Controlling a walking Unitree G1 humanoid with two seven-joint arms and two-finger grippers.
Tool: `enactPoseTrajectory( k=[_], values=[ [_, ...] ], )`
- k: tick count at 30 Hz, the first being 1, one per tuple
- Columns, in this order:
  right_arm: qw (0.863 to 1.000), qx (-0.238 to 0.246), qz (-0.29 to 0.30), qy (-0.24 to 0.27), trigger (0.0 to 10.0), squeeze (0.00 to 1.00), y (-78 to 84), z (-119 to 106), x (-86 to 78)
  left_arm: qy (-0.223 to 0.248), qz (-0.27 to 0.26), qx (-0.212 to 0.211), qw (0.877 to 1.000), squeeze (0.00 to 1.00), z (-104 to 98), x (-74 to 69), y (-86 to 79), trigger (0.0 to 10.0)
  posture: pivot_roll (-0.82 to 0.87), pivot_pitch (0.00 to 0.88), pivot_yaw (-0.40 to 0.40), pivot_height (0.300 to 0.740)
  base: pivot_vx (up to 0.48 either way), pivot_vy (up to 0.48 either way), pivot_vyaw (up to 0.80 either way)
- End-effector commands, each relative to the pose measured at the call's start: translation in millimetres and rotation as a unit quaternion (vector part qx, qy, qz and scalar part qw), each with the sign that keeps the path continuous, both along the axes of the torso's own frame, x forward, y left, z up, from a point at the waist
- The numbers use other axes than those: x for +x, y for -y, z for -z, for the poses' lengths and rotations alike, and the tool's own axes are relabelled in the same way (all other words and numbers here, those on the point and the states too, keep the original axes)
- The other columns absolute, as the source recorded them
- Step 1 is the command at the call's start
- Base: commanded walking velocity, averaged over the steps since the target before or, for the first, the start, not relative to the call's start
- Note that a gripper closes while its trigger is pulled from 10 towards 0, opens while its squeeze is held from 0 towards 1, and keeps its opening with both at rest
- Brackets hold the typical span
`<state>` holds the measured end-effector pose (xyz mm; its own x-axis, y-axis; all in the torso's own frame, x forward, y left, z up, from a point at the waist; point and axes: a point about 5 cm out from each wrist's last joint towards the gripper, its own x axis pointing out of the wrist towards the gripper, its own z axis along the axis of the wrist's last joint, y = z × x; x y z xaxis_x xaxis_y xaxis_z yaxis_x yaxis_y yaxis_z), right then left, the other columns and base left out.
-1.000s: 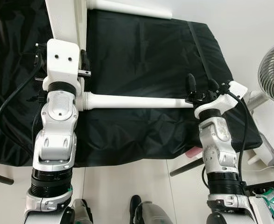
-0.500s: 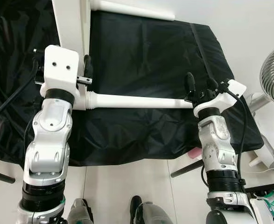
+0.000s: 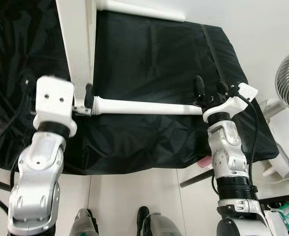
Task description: Building children table
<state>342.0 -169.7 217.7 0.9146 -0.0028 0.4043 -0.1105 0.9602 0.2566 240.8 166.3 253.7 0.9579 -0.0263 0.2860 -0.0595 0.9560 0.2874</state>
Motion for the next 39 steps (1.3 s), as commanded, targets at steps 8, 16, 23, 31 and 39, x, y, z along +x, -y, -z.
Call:
enactPoseTrajectory(
  k=[8,16,23,31,39],
  values=[
    [1.0,-0.001,0.003,0.003,10.0,1.0,4.0,-0.5,3.6,-0.038,0.07,0.001,0.997,0.0,11.2,-15.4,14.8,10.0,0.2,0.23,-0.166,0.74,0.0,0.0,0.0],
    [1.0,0.001,0.001,0.011,10.0,1.0,4.9,-2.7,3.1,-0.106,0.159,-0.019,0.981,1.0,34.5,-16.1,42.3,10.0,0.17,0.229,-0.156,0.74,0.0,0.0,0.0],
    [1.0,-0.003,0.019,0.006,10.0,0.0,11.1,-2.3,1.5,-0.125,0.203,-0.034,0.971,0.3,41.6,-12.9,61.5,10.0,0.16,0.228,-0.142,0.74,0.0,0.0,0.0],
    [0.999,-0.026,0.028,0.017,10.0,0.0,12.1,-4.8,-1.2,-0.172,0.237,-0.124,0.948,0.0,47.8,-8.4,76.1,10.0,0.15,0.209,-0.133,0.74,0.0,0.0,0.0],
    [0.997,-0.063,0.035,0.026,10.0,0.0,8.4,-10.9,-0.7,-0.211,0.202,-0.24,0.926,0.0,53.0,8.7,75.8,10.0,0.14,0.191,-0.127,0.74,0.0,0.0,0.0]
  ],
)
